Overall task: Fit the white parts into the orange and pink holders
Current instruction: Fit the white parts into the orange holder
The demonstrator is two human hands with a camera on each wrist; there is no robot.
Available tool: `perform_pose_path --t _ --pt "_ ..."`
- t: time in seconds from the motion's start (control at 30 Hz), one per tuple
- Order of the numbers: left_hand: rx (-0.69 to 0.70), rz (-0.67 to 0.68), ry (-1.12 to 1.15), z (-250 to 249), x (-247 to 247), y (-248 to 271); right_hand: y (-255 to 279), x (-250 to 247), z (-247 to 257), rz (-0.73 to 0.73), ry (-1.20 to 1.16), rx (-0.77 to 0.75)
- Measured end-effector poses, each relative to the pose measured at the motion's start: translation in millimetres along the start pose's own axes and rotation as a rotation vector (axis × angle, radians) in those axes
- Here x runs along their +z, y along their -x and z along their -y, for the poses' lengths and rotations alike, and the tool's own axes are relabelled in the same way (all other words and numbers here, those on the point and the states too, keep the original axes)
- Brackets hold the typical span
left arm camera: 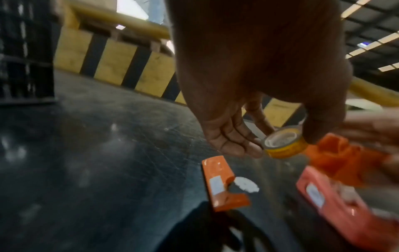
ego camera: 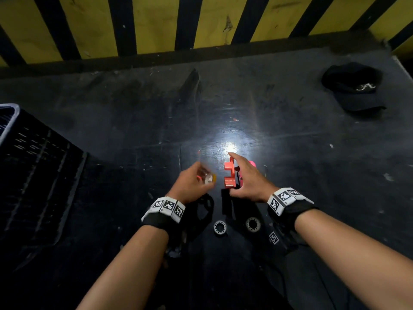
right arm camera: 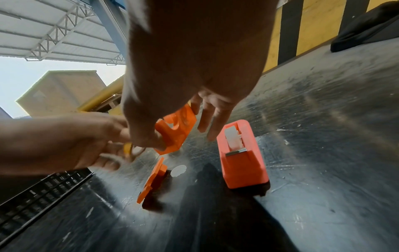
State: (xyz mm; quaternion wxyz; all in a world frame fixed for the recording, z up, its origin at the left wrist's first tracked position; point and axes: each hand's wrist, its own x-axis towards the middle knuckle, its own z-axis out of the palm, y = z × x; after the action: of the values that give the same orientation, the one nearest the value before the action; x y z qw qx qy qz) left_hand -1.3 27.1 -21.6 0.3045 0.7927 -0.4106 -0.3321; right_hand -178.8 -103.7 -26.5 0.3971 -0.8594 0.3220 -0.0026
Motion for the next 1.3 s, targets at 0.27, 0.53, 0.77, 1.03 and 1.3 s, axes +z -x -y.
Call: perform_pose_path --t 0.27,0.53,0.77,1.03,1.3 --pt "-0.047 0.173 -0.451 56.1 23.1 53.5 5.7 11.4 -1.9 0.046 -0.031 0.019" --pt "0.223 0.245 -0.561 45.2 49.5 64.2 16.0 15.3 -3.8 0.038 -0.041 0.030" --pt "0.097 0.330 -0.478 29.6 67.5 62.4 23.7 4.0 -10.4 0.050 -0.095 0.012" --pt "-0.038 -0.024 0.242 8.9 21.0 24.4 34.1 -4.8 -11.6 0.036 -0.147 0.013" --pt "0.026 0.049 0.354 -11.9 3.6 12.5 28.6 -8.4 1.8 0.064 -0.200 -0.035"
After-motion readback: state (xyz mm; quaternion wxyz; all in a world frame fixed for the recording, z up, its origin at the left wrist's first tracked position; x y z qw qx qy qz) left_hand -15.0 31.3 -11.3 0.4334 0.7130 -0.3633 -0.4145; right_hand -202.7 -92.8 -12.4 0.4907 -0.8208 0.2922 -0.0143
